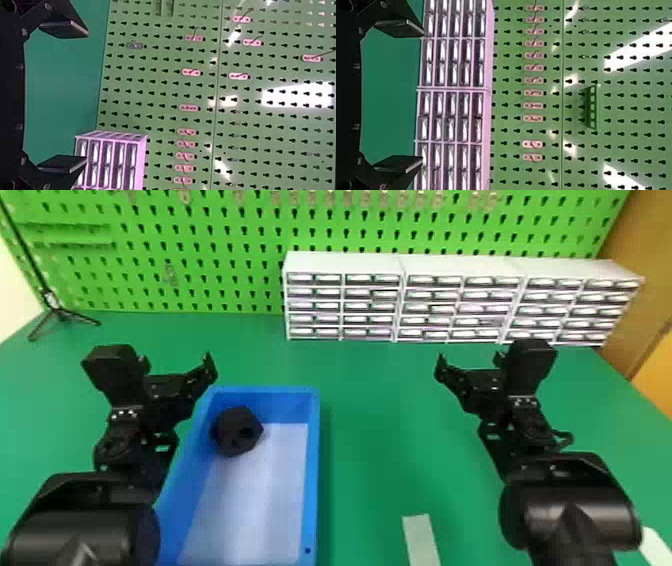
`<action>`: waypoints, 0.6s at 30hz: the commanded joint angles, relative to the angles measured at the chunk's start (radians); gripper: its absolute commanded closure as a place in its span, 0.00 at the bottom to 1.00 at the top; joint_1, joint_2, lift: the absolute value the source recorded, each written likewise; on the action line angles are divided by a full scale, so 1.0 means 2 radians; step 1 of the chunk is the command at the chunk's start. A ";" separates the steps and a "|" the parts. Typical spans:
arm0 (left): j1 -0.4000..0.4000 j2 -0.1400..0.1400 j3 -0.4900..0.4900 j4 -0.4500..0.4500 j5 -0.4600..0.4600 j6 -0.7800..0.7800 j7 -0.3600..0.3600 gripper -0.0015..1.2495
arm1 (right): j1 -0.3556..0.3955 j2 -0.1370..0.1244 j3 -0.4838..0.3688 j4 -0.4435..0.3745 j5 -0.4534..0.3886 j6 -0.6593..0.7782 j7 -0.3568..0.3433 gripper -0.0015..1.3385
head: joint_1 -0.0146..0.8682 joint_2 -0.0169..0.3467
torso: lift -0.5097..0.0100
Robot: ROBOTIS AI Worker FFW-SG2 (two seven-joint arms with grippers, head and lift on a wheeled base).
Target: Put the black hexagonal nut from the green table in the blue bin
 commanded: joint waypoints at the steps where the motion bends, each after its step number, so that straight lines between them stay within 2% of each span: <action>1: 0.001 0.000 -0.002 0.000 0.000 0.002 0.000 0.13 | 0.001 -0.001 0.000 0.000 0.000 0.000 -0.001 0.13 | 0.79 0.12 | 0.80; 18: 0.004 0.000 -0.002 0.000 0.000 0.004 0.000 0.13 | 0.003 -0.002 -0.002 0.000 0.001 0.002 -0.001 0.13 | 0.79 0.12 | 0.80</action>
